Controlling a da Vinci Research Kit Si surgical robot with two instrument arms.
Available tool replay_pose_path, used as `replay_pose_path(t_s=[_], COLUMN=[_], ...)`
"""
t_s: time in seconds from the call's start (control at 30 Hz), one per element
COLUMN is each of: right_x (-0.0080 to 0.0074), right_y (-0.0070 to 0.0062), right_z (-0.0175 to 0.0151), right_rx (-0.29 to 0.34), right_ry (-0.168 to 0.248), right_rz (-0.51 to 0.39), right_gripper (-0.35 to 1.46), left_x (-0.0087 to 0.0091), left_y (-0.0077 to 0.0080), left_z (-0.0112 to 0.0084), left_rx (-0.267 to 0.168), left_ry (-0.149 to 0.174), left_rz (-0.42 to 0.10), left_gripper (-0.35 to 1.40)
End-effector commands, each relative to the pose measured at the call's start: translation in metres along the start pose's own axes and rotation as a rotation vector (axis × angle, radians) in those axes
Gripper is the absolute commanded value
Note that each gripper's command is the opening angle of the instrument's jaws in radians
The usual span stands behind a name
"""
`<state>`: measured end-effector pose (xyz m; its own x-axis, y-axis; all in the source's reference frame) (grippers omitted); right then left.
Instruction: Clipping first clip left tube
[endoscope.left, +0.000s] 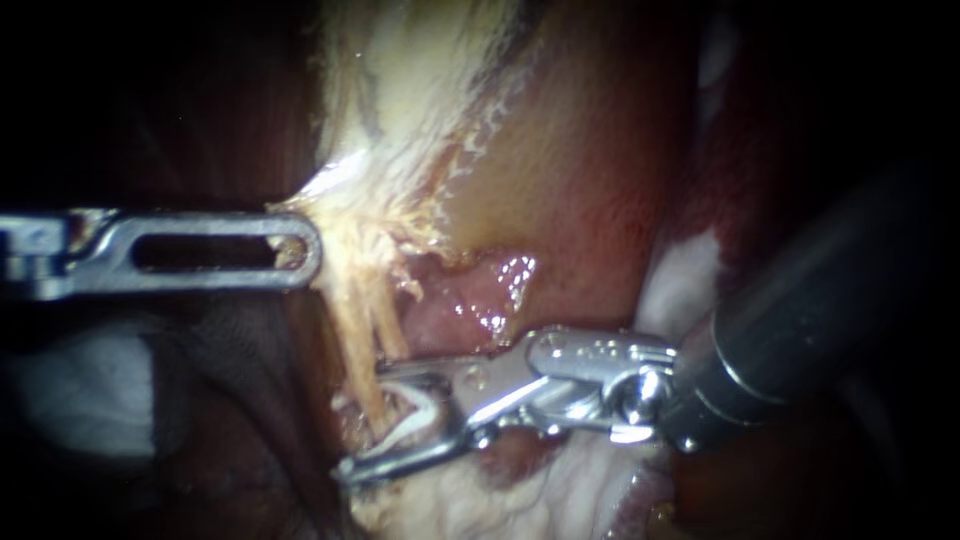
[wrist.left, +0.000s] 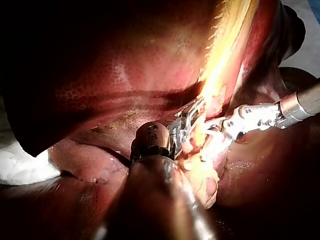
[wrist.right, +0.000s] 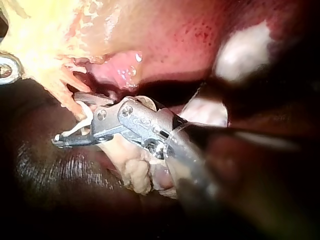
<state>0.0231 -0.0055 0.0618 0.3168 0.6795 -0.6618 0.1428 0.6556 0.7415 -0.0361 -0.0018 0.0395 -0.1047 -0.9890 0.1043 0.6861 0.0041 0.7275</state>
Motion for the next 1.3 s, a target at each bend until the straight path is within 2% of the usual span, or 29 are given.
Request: replay_pose_path(t_s=[0.03,0.2,0.5,0.63,0.9,1.07,1.13,1.23,1.27,1.3], right_x=[-0.0001,-0.0001,0.0003,0.0005,-0.0004,-0.0007,-0.0008,-0.0008,-0.0008,-0.0007], right_y=[0.0001,0.0001,-0.0001,0.0001,0.0007,0.0012,0.0013,0.0015,0.0017,0.002], right_z=[0.0002,0.0005,0.0011,0.0018,0.0039,0.0036,0.0031,0.002,0.0015,0.0012], right_rx=[0.003,0.046,0.163,0.201,0.209,0.201,0.186,0.135,0.112,0.095], right_ry=[-0.001,0.02,0.063,0.06,0.055,0.056,0.059,0.066,0.058,0.059], right_rz=[0.0,0.016,0.032,0.031,0.029,0.028,0.029,0.033,0.042,0.045], right_gripper=[0.6,0.6,0.59,0.56,0.51,0.46,0.33,-0.25,-0.35,-0.35], left_x=[0.0,0.0,0.0,0.0,0.0,0.0,0.0,0.0,0.0,0.0], left_y=[0.0,0.0,0.0,0.0,0.0,0.0,0.0,0.0,0.0,0.0], left_z=[0.0,0.0,0.0,0.0,0.0001,0.0001,0.0,0.0,0.0,0.0], left_rx=[0.0,0.0,0.0,0.0,0.0,0.0,0.0,0.0,0.0,0.0], left_ry=[0.0,0.0,0.0,0.0,0.0,0.0,0.0,0.0,0.0,0.0], left_rz=[0.0,0.0,0.0,0.0,0.0,0.0,0.0,0.0,0.0,0.0], left_gripper=[-0.35,-0.35,-0.35,-0.35,-0.35,-0.35,-0.35,-0.35,-0.35,-0.35])
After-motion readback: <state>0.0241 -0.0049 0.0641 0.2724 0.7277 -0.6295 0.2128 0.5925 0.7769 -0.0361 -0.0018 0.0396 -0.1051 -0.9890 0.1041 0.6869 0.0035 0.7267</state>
